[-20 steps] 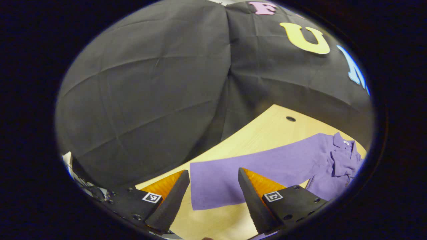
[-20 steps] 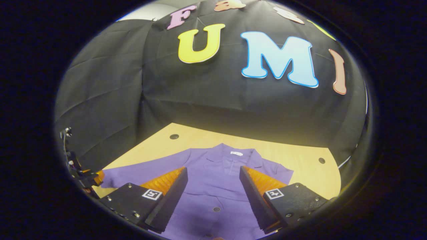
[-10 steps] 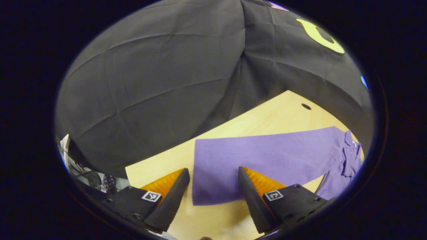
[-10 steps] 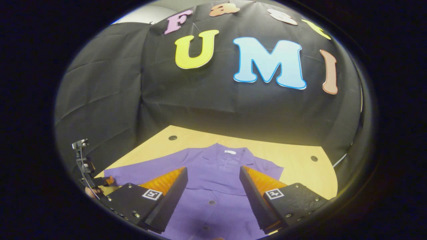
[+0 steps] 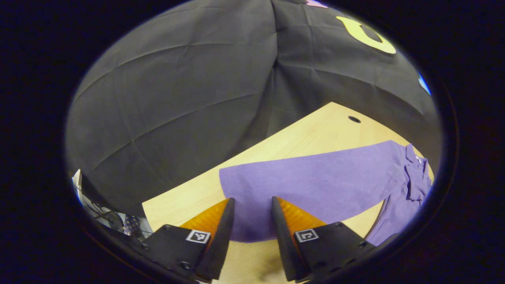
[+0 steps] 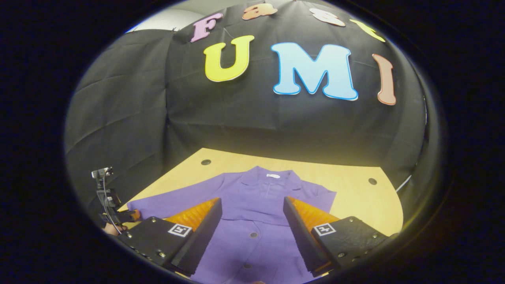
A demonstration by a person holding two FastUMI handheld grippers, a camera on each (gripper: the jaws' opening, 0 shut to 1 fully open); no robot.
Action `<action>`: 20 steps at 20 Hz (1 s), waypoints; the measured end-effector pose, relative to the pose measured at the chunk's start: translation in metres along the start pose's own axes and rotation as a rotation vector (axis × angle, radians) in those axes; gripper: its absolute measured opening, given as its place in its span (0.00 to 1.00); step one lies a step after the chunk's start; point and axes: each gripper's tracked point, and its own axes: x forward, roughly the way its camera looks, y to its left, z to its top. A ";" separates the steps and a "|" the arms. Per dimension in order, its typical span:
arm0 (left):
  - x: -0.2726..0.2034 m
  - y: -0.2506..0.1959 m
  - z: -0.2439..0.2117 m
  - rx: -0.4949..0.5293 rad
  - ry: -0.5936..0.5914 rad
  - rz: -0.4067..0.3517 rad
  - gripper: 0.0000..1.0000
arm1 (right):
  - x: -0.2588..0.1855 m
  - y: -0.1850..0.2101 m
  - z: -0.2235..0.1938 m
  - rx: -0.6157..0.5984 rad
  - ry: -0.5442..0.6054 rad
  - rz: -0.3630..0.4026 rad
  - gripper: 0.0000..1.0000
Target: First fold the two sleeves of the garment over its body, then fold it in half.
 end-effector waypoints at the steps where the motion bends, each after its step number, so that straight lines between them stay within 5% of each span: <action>1: 0.001 -0.005 0.000 -0.001 -0.002 -0.008 0.55 | 0.000 -0.002 -0.002 0.005 0.002 -0.003 0.96; 5: 0.003 -0.015 0.001 0.013 -0.006 -0.023 0.17 | -0.006 -0.013 -0.008 0.032 0.012 -0.026 0.96; 7: 0.002 -0.016 0.002 0.033 0.000 -0.031 0.08 | -0.009 -0.021 -0.010 0.041 0.012 -0.043 0.96; 13: -0.014 -0.040 0.040 0.107 -0.094 -0.066 0.08 | -0.020 -0.050 -0.016 0.065 0.010 -0.102 0.96; 20: -0.064 -0.156 0.105 0.210 -0.248 -0.247 0.08 | -0.038 -0.084 -0.025 0.094 -0.006 -0.174 0.96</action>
